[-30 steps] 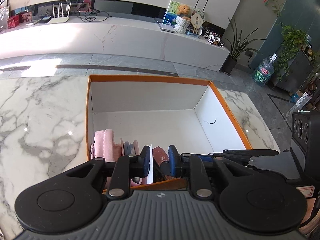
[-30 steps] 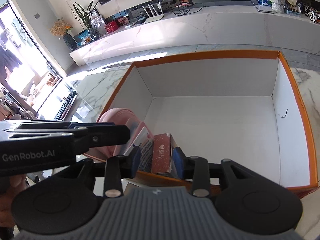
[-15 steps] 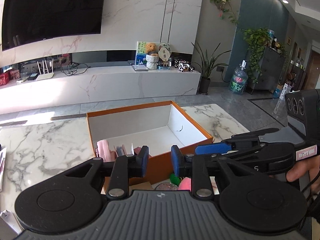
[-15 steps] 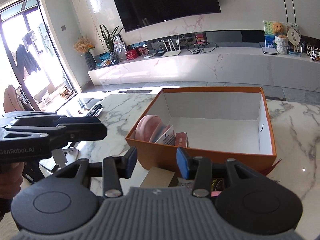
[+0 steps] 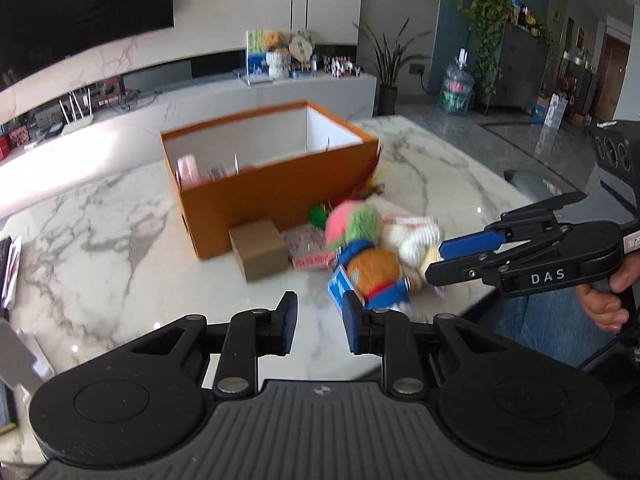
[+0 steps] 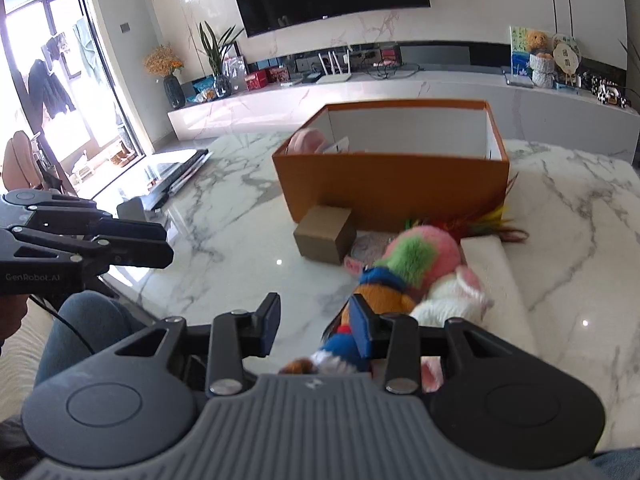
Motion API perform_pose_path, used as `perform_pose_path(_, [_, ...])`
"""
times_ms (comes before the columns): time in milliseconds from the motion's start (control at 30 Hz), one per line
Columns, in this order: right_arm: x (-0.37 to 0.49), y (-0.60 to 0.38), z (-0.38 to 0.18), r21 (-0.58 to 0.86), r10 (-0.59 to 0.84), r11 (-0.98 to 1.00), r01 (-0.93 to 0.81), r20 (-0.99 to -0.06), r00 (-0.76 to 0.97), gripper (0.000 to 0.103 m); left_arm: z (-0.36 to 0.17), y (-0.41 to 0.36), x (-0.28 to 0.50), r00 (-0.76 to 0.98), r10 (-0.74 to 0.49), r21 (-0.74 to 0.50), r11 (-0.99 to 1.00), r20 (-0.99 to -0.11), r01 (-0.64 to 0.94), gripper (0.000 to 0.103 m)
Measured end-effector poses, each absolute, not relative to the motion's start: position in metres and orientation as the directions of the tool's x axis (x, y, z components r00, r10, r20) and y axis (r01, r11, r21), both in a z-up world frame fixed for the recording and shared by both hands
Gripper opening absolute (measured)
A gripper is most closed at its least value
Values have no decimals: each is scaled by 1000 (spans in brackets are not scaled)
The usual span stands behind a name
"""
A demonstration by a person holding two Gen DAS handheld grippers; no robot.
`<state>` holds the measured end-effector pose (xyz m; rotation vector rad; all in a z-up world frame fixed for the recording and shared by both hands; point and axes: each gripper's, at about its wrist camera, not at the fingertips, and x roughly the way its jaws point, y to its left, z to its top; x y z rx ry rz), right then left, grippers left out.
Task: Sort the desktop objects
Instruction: 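Lower both grippers under the table toward the grey block on the floor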
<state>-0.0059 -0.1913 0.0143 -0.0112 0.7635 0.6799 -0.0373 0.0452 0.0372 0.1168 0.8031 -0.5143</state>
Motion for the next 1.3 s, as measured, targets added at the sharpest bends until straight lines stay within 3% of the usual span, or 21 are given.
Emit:
perform_pose_path(300, [-33, -193, -49, 309, 492, 819, -484, -812, 315, 41, -39, 43, -68, 307, -359, -199, 872, -881, 447, 28])
perform_pose_path(500, [-41, -176, -77, 326, 456, 801, -501, -876, 158, 41, -74, 28, -79, 114, -268, -187, 865, -957, 465, 28])
perform_pose_path(800, [-54, -153, -111, 348, 395, 782, -517, -918, -21, 41, -105, 24, -82, -68, -194, -203, 864, -979, 461, 28])
perform_pose_path(1300, [-43, -150, -134, 312, 330, 813, -492, -942, -53, 46, -139, 0, -63, -165, -111, -182, 833, -980, 522, 29])
